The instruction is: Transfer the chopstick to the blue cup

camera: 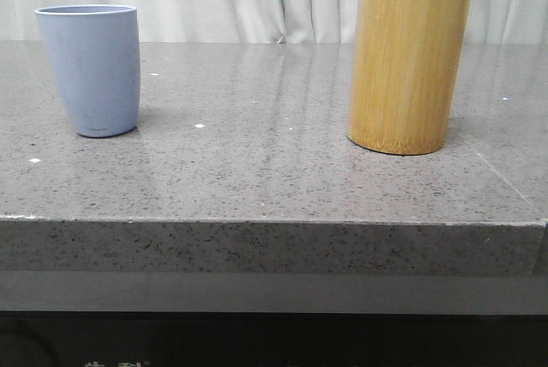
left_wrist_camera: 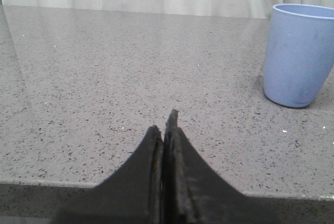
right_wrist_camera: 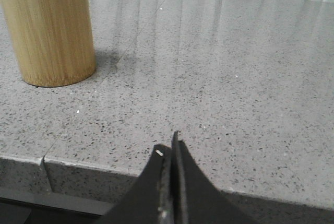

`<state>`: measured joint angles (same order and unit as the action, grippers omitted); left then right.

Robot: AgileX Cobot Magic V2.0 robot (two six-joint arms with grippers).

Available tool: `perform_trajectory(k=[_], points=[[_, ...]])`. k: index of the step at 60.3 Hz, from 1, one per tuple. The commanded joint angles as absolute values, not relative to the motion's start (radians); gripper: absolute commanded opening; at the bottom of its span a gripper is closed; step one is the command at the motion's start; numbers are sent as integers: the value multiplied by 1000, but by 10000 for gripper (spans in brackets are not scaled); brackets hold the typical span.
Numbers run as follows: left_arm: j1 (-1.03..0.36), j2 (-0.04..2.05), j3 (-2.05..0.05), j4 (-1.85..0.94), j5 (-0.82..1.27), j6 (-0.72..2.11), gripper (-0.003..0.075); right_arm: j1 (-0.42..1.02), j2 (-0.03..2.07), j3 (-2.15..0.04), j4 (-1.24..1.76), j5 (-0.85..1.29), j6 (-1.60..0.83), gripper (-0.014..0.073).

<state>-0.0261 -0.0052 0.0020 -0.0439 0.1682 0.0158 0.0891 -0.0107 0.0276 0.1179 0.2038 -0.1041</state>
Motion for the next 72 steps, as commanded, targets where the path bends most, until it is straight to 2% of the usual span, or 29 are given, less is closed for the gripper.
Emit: perform_trajectory(k=[1, 72], points=[[-23, -28, 9, -52, 82, 8, -19, 83, -31, 23, 112, 119, -107, -112], [-23, -28, 9, -52, 66, 8, -19, 83, -31, 23, 112, 115, -107, -112]])
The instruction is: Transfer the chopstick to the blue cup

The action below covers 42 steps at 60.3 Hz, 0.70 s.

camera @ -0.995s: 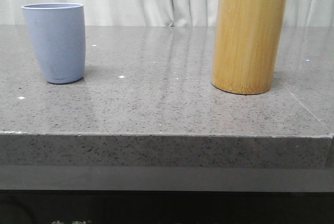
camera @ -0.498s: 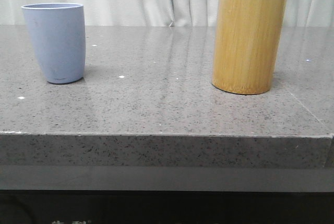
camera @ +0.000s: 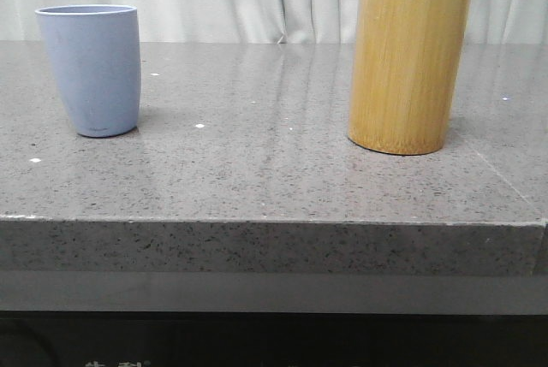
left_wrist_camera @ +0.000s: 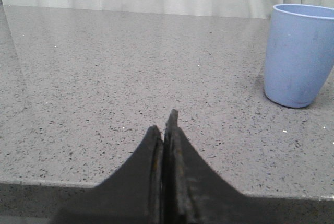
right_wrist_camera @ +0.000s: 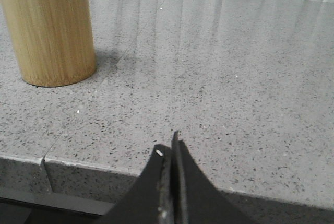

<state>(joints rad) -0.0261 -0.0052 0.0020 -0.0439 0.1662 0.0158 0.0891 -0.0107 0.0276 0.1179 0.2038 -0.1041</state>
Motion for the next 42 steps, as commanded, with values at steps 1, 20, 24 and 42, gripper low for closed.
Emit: perform_trajectory(k=[1, 20, 24, 42], points=[[-23, -28, 9, -52, 66, 8, -19, 83, -31, 23, 112, 115, -107, -112], [-23, -28, 9, -52, -9, 8, -19, 83, -31, 12, 122, 32, -107, -112], [-23, -28, 3, -52, -77, 0, -19, 83, -31, -16, 122, 36, -107, -112], [-23, 34, -313, -52, 94, 0, -19, 83, 12, -317, 126, 189, -107, -112]])
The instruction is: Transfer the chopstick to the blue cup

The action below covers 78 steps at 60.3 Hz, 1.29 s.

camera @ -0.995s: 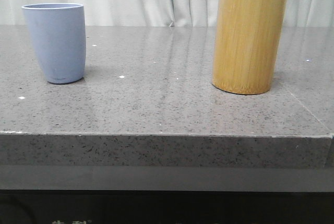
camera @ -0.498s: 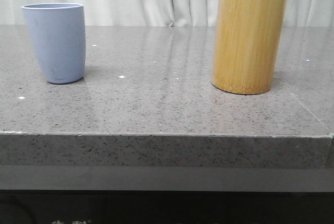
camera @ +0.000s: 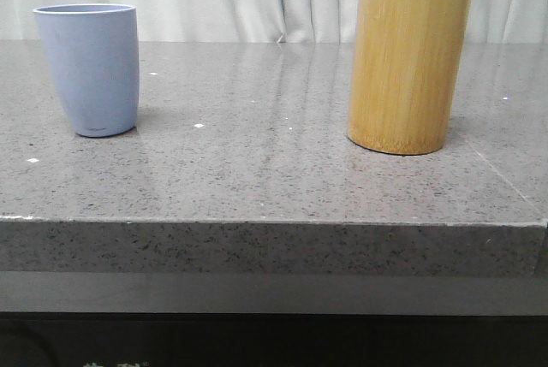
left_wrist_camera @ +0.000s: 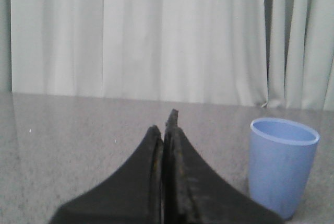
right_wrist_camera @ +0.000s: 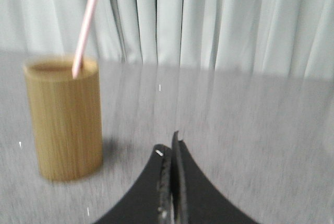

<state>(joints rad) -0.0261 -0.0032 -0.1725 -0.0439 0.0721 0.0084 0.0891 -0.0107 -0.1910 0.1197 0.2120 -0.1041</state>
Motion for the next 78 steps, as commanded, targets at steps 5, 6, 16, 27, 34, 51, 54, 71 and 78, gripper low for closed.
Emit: perform_trajectory(k=[5, 6, 16, 27, 34, 51, 54, 71, 78], points=[[-23, 109, -425, -50, 183, 0, -19, 83, 93, -416, 126, 265, -107, -112], [-23, 135, -454, -48, 203, 0, -19, 83, 119, -441, 126, 281, -107, -112], [-23, 373, -612, -48, 284, 0, -19, 83, 340, -589, 126, 313, -107, -112], [-23, 503, -660, -48, 257, 0, -19, 84, 514, -672, 156, 325, -107, -111], [-23, 512, -660, -48, 248, 0, -16, 84, 538, -674, 171, 325, -107, -104], [-23, 512, -660, -48, 247, 0, 486, 84, 534, -674, 173, 327, -107, 457], [-23, 512, -660, -48, 240, 0, 582, 84, 534, -674, 173, 326, -107, 589], [-23, 512, -660, -48, 236, 0, 692, 84, 534, -674, 172, 326, -107, 578], [-23, 512, -660, -48, 236, 0, 692, 84, 534, -674, 172, 326, -107, 578]])
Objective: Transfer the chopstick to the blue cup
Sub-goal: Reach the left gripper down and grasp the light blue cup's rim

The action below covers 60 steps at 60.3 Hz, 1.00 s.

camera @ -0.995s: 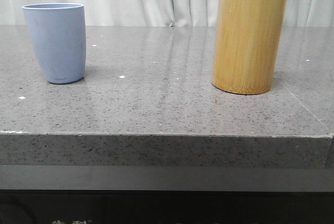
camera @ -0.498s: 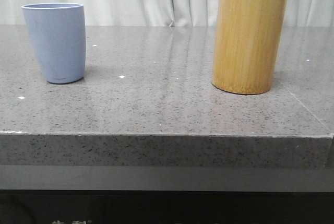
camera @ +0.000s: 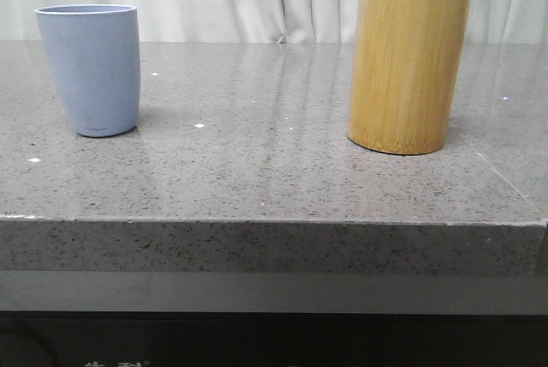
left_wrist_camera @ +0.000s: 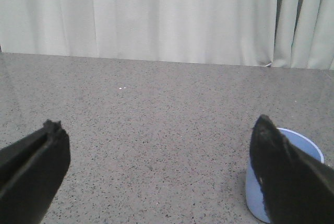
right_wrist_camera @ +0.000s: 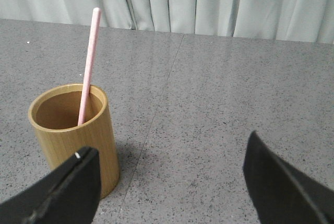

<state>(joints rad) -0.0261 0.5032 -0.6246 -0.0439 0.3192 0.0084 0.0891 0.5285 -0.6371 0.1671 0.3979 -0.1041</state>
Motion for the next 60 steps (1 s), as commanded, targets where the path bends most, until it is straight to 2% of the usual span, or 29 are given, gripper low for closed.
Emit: perform_trajectory(k=[1, 19, 30, 48, 60], points=[[-23, 512, -660, -48, 236, 0, 692, 84, 534, -674, 172, 326, -107, 578], [-23, 516, -660, -103, 191, 0, 692, 84, 534, -674, 172, 328, -107, 578], [-53, 616, -761, -103, 329, 118, 692, 84, 534, -674, 172, 327, -107, 578], [-289, 947, -1039, -102, 450, 174, 692, 84, 534, -674, 172, 333, -107, 578], [-420, 1214, -1335, -103, 778, 139, 692, 84, 534, -674, 172, 348, -107, 578]])
